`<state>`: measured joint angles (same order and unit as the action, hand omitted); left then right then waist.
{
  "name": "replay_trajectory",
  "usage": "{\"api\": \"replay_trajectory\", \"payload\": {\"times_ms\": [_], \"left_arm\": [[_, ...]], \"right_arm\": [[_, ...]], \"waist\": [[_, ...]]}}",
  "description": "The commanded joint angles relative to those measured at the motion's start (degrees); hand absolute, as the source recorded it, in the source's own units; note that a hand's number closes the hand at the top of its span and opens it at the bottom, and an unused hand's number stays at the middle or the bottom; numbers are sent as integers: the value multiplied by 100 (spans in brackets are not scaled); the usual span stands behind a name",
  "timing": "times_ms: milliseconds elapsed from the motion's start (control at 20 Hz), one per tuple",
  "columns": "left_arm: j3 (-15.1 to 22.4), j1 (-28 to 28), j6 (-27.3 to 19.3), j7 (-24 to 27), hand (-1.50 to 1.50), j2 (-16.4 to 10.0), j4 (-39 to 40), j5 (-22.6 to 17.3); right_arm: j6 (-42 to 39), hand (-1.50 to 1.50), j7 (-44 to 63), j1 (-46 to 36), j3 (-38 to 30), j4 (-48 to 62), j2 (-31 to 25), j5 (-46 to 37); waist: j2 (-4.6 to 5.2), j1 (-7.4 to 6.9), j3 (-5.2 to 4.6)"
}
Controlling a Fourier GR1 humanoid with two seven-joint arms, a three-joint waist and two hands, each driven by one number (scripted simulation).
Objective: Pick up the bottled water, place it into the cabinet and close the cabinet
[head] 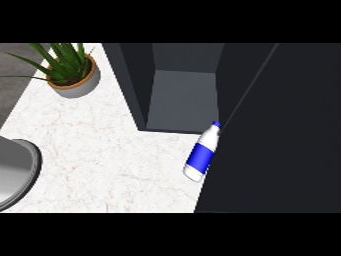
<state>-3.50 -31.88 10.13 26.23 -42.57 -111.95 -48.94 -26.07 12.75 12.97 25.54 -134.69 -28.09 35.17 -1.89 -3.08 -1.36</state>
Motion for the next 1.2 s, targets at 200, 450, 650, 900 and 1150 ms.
{"api": "replay_trajectory", "payload": {"times_ms": [200,450,650,900,1150], "left_arm": [[-308,-212,476,81,-150,-173,28,-221],[-544,-239,637,53,-150,-295,167,-383],[-713,-253,898,113,-150,-364,332,-506],[-863,-419,1206,194,-150,-390,320,-583],[-1036,-523,1605,260,-150,-402,606,-634]], "right_arm": [[1230,150,1000,-1351,707,-519,660,-739],[1869,150,1365,-2195,1024,-1,1359,-816],[2204,150,1680,-2748,1238,477,1938,-885],[2174,150,2505,-3753,1366,1321,2401,-331],[2301,150,2622,-5455,1216,2242,2780,662]], "waist": [[27,-160,14],[72,-190,29],[131,-255,34],[166,-505,53],[199,-384,95]]}}
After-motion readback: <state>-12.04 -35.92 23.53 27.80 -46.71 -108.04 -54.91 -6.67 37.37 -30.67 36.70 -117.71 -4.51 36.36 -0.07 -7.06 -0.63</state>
